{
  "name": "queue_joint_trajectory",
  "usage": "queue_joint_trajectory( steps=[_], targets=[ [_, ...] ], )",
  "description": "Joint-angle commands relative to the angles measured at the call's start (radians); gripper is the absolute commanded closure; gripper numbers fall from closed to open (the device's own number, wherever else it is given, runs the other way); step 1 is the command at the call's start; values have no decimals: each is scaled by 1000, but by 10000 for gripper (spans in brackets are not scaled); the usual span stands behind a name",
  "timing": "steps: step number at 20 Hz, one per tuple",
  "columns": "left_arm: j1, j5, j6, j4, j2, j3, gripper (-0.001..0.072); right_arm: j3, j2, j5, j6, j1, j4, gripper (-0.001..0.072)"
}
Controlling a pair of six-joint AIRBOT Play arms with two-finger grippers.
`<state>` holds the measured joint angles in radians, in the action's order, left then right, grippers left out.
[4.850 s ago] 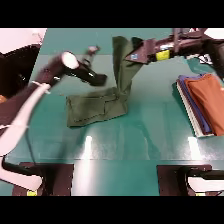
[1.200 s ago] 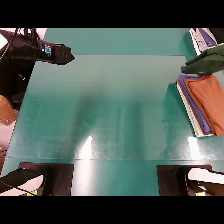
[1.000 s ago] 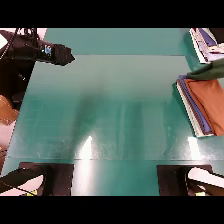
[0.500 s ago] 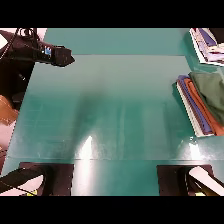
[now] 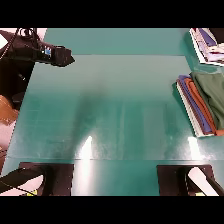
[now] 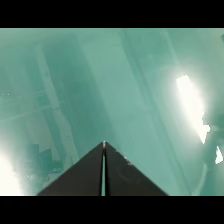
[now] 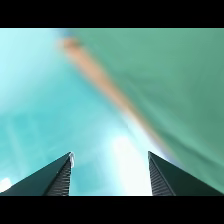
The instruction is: Fold the shirts.
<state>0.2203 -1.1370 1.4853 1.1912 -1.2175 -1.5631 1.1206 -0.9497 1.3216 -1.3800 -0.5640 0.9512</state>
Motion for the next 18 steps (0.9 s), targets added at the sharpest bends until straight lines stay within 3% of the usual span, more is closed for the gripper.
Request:
queue_joint_trajectory(
  steps=[1,5,8,10,18],
  targets=[
    [0,3,0,-1,0,-1,682,-3,-11,-63,0,262,-61,185],
    [0,3,0,-1,0,0,682,-3,-87,-147,0,549,-60,221],
    [0,3,0,-1,0,-1,682,-3,-133,-184,1,684,-60,531],
    [0,3,0,-1,0,0,682,-3,-155,-184,1,732,-60,692],
    [0,3,0,-1,0,0,682,-3,-163,-185,1,753,-60,692]
  ],
)
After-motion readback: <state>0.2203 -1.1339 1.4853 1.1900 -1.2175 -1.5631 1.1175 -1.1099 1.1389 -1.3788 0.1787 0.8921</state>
